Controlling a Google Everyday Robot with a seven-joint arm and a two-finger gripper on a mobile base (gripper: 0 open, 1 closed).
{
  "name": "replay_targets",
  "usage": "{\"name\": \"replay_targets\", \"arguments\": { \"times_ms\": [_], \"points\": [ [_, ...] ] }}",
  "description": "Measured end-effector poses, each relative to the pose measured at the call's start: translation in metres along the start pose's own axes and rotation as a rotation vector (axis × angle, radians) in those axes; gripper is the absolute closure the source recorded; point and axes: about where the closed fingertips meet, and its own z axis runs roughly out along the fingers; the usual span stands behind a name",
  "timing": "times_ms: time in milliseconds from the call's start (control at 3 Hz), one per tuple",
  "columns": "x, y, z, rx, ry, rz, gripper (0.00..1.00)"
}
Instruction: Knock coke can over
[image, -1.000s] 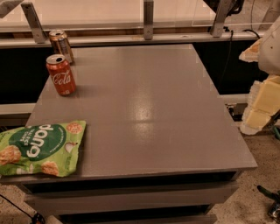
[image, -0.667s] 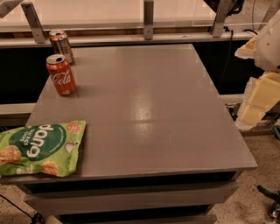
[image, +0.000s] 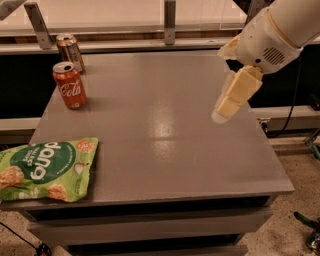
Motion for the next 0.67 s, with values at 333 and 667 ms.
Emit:
{"name": "replay_targets", "arguments": {
  "times_ms": [333,667],
  "points": [
    [-0.064,0.001,0.049,-0.098,-0.167,-0.001,0.00],
    [-0.130,0.012,0.087,-0.142,-0.309,-0.026,0.00]
  ]
}}
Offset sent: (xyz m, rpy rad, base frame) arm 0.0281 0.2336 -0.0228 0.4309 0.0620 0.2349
